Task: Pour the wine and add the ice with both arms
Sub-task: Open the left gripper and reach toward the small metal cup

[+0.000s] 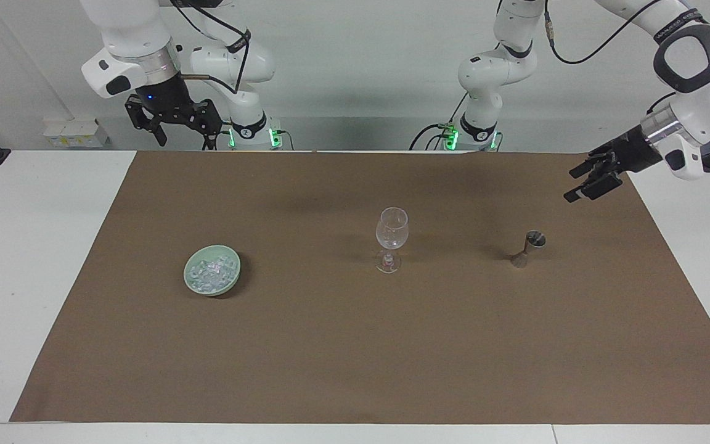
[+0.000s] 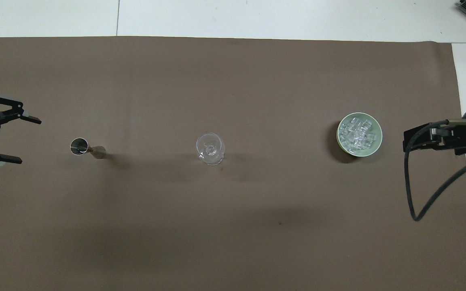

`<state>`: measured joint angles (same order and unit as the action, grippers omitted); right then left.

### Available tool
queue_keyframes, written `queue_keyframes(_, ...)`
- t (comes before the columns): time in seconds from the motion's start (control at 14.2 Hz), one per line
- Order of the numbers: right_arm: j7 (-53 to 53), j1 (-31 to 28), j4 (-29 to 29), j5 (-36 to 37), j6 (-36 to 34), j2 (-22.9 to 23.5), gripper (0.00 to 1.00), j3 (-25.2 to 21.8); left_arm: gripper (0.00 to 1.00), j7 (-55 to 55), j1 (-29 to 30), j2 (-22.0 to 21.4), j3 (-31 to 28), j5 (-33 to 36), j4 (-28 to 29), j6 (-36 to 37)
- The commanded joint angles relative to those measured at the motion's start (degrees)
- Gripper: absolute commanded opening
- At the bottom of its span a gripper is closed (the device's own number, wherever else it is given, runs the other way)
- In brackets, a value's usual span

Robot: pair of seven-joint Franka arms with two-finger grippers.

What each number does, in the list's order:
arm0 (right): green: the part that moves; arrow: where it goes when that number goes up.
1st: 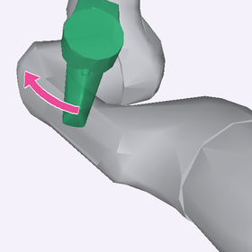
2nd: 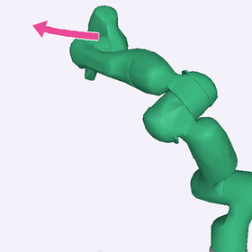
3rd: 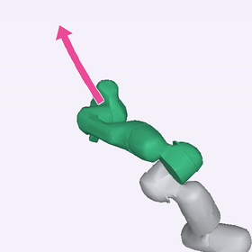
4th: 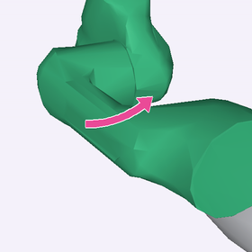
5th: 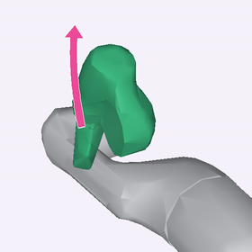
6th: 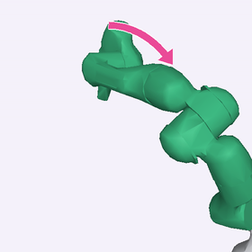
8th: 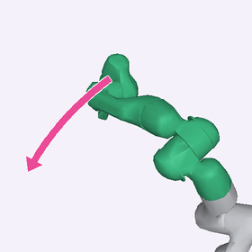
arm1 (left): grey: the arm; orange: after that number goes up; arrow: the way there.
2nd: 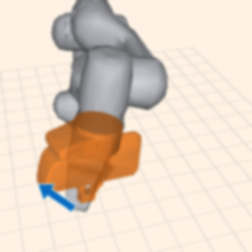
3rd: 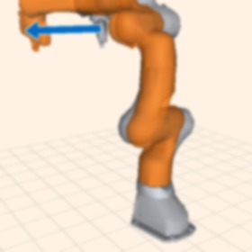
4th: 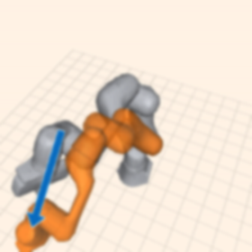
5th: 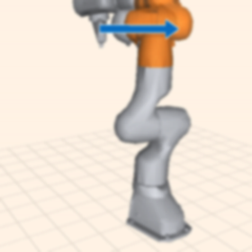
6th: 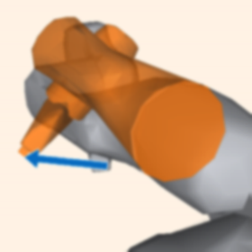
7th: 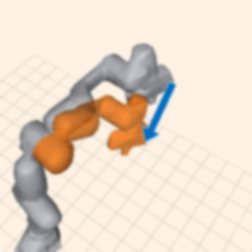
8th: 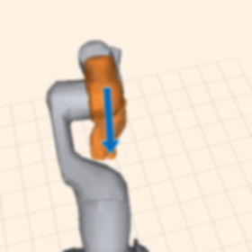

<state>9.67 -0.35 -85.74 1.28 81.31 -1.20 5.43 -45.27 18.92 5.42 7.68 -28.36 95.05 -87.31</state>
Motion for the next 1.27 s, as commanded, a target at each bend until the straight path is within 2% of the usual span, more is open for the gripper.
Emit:
queue_keyframes(0.0,-1.1,-1.0,-0.8,-0.3,1.1,-0.6,1.0,0.4,1.0,-3.6,3.2,4.2,0.6,-4.2,0.0,-1.5)
queue_keyframes(0.14,-1.0,-1.0,-0.8,-0.3,1.1,-0.6,1.0,0.3,1.0,-3.7,6.1,7.7,0.7,-5.6,0.0,-3.1)
queue_keyframes(0.35,-1.1,-0.9,-0.8,-0.4,1.1,-0.6,1.0,0.3,1.0,-3.8,7.4,11.5,0.7,-7.0,0.4,-4.9)
queue_keyframes(0.63,-1.0,-0.9,-0.8,-0.4,1.0,-0.6,1.0,0.4,1.0,-3.8,8.5,14.1,0.6,-11.8,3.2,-6.4)
queue_keyframes(0.85,-1.1,-0.9,-0.8,-0.4,1.1,-0.6,1.0,0.4,1.0,-3.8,10.2,19.1,0.7,-14.4,3.8,-8.0)
queue_keyframes(1.2,-1.1,-0.9,-0.8,-0.4,1.1,-0.6,1.0,0.4,1.0,-3.5,8.1,20.3,0.8,-18.2,8.2,-11.5)
